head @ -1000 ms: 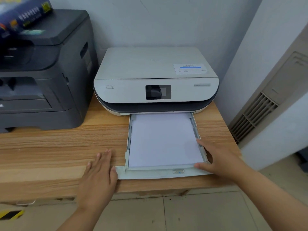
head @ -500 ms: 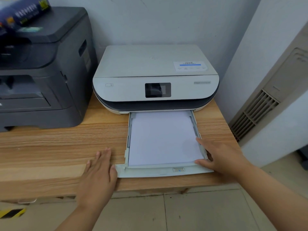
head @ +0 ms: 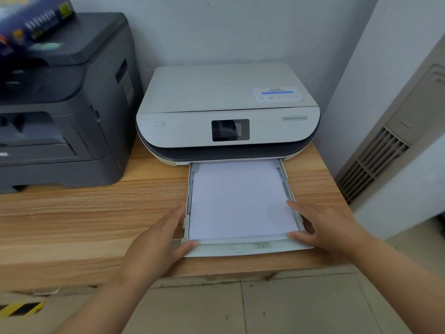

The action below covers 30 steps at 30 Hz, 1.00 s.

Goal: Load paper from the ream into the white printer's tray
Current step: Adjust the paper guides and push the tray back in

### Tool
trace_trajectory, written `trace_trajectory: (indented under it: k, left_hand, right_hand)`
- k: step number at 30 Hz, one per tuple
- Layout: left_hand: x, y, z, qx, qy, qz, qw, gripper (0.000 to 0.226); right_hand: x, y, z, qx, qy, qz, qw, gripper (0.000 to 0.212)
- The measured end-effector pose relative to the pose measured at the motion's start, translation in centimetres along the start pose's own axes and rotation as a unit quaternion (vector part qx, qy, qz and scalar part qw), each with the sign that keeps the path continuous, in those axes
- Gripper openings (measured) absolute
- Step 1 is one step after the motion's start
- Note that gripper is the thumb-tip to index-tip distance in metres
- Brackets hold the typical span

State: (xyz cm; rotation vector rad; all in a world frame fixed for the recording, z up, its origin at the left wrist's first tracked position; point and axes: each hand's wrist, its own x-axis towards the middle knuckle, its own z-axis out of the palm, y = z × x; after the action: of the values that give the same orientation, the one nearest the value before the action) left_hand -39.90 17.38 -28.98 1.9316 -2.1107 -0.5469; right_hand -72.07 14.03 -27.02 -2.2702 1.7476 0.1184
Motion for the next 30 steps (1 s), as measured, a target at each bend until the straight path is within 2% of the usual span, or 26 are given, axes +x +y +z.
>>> trace_trajectory:
  k: [5, 14, 21, 24, 26, 30]
  left_hand:
    - [0.5, 0.1, -0.2, 0.065, -0.009, 0.008, 0.998, 0.083]
    - [0.9, 0.3, -0.3, 0.092, 0.003, 0.015, 0.996, 0.074]
    - [0.9, -0.6, 0.8, 0.098, 0.045, 0.061, 0.992, 0.061]
    - [0.9, -0.9, 0.7, 0.125, 0.032, 0.088, 0.988, 0.057]
    - [0.9, -1.2, 0.8, 0.153, 0.037, 0.090, 0.983, 0.057]
    - [1.0, -1.2, 0.8, 0.120, 0.049, 0.078, 0.988, 0.063]
  right_hand:
    - [0.2, 0.4, 0.4, -0.002, 0.001, -0.009, 1.000, 0.075]
    - [0.0, 0.2, 0.4, -0.010, 0.004, -0.007, 1.000, 0.075]
    - [0.0, 0.1, 0.7, -0.006, 0.009, -0.003, 1.000, 0.076]
    - [0.0, 0.1, 0.7, -0.007, 0.018, -0.003, 1.000, 0.077]
    - [-0.1, 0.0, 0.7, -0.012, 0.019, -0.003, 1.000, 0.078]
    - [-0.1, -0.1, 0.6, -0.016, 0.018, -0.004, 1.000, 0.079]
